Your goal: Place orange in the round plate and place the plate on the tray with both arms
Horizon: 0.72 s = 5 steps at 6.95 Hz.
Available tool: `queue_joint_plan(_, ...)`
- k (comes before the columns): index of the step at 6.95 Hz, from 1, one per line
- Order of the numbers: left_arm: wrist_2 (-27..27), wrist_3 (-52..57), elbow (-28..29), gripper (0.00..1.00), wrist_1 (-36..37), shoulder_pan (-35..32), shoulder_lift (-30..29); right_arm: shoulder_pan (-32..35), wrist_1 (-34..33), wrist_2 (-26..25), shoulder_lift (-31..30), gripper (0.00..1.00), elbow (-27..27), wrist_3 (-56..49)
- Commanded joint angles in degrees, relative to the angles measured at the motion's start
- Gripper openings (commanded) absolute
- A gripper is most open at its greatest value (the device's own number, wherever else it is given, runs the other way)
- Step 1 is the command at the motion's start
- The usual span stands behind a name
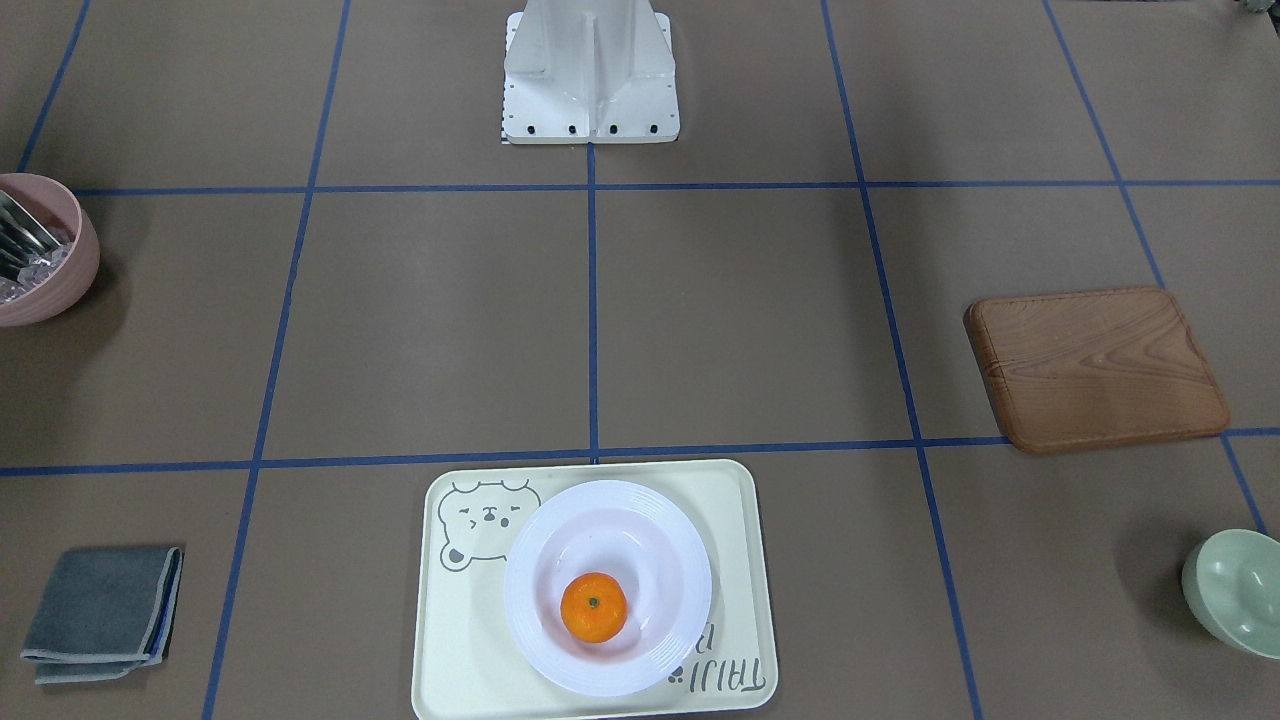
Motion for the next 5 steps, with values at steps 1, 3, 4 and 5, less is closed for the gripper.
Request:
queue_joint_plan(1, 0.0, 0.0, 0.0, 0.99, 0.0, 0.0, 0.1, 0.0, 0.0, 0.0, -0.1, 1.00, 0.0, 0.0)
queue_joint_plan(3, 0.0, -0.1, 0.0, 0.99, 0.0, 0.0, 0.0, 0.0, 0.0, 1.0, -0.3, 1.00, 0.0, -0.3)
queue_joint_plan(4, 0.0, -0.1, 0.0, 0.99, 0.0, 0.0, 0.0, 0.0, 0.1, 1.3, -0.3, 1.00, 0.0, -0.3)
queue_joint_plan(5, 0.1, 0.0, 0.0, 0.99, 0.0, 0.0, 0.0, 0.0, 0.1, 1.3, -0.3, 1.00, 0.0, -0.3)
